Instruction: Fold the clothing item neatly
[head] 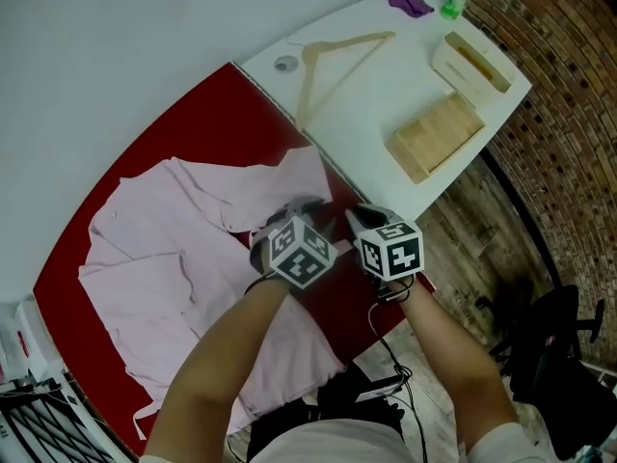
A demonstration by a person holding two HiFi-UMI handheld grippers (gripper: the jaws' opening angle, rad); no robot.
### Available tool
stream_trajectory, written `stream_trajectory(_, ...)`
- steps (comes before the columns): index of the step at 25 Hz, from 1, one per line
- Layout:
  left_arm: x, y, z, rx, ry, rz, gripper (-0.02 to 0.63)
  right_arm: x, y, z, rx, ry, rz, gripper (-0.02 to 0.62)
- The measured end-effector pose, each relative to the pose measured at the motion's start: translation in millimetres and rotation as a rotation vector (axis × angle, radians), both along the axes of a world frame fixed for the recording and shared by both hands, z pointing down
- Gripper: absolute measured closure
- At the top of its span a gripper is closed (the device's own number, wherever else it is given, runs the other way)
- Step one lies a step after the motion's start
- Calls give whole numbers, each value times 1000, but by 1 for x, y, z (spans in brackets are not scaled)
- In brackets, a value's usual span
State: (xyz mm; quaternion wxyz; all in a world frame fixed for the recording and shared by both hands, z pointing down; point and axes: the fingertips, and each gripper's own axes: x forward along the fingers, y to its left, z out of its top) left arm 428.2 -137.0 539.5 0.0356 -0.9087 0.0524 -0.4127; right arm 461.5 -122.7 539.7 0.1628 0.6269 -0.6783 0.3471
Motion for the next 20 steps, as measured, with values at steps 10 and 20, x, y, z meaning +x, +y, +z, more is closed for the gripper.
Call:
stream_trajectory(10, 20, -13, 19, -47, -68, -10, 486, 11, 1, 5, 1, -21, 7, 565)
stream_trajectory(20, 15, -21, 8, -91, 2, -70, 574, 13, -19, 1, 12, -50, -1, 565)
